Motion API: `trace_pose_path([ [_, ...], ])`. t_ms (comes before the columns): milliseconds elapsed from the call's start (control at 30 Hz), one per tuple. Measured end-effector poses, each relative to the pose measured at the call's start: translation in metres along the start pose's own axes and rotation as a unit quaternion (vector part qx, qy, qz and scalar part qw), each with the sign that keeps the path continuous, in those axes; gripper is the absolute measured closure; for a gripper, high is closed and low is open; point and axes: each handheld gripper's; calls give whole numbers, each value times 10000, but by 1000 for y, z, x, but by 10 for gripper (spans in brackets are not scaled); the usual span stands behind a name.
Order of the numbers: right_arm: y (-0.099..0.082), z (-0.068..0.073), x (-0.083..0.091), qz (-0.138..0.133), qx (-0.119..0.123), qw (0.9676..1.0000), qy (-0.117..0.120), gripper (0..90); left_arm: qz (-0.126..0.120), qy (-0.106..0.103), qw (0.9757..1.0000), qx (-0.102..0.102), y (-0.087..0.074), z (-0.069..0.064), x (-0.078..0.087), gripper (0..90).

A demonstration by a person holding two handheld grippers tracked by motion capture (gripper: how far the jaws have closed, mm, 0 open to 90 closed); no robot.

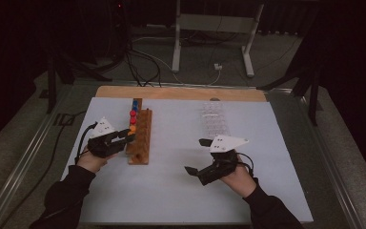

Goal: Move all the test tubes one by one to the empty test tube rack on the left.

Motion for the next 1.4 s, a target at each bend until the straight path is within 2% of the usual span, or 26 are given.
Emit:
trace_pose_path([
  [67,-1,0,1,-3,-23,10000,2,0,26,-25,10000,-37,-2,0,0,707],
  [100,-1,-1,1,-7,-32,10000,3,0,21,-83,10000,22,-2,0,0,705],
  [167,-2,-1,2,-16,-54,10000,6,0,90,-146,9998,-41,-3,0,0,677],
  [233,-2,-1,3,-14,-61,10000,-6,0,66,-196,9998,-55,-3,-1,1,609],
  [300,-2,-2,5,-24,-61,10000,-26,0,79,-200,9997,-136,-1,-4,3,473],
  [333,-2,-2,5,-38,-64,10000,-35,0,38,-279,9995,-112,1,-6,6,401],
  [400,-2,-2,8,-54,-77,9999,-56,0,-49,-305,9995,-84,3,-9,11,330],
  [500,-5,-3,12,-73,-116,9999,-99,0,-158,-461,9988,-38,6,-15,19,211],
  [600,-9,-4,17,-79,-173,9997,-162,0,-266,-697,9972,-81,5,-21,27,155],
  [633,-10,-4,18,-83,-182,9996,-185,0,-285,-863,9958,-120,5,-23,29,144],
  [667,-12,-5,19,-80,-191,9996,-213,0,-298,-1011,9942,-195,4,-26,32,94],
  [700,-14,-6,21,-84,-214,9994,-252,0,-299,-1065,9936,-210,3,-28,33,52],
  [833,-22,-8,25,-64,-274,9988,-394,0,-235,-1336,9904,-247,-6,-36,36,24],
  [967,-30,-10,27,-34,-311,9981,-525,0,-103,-1396,9896,-321,-16,-43,36,10],
  [1133,-44,-11,29,52,-345,9970,-688,0,3,-1528,9873,-432,-31,-52,37,10],
  [1233,-53,-12,29,114,-402,9968,-686,0,63,-1581,9866,-399,-41,-54,37,10],
  [1267,-55,-12,29,139,-417,9966,-700,0,99,-1548,9872,-370,-47,-55,36,10],
  [1400,-63,-13,29,252,-390,9963,-729,0,230,-1563,9872,-224,-63,-55,32,10],
])
Point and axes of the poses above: each handheld gripper's, and its own axes: x roughly backward along the jaws, y roughly out of its top, z roughly to its left, and after that the axes turned 7 degrees about y, right-handed
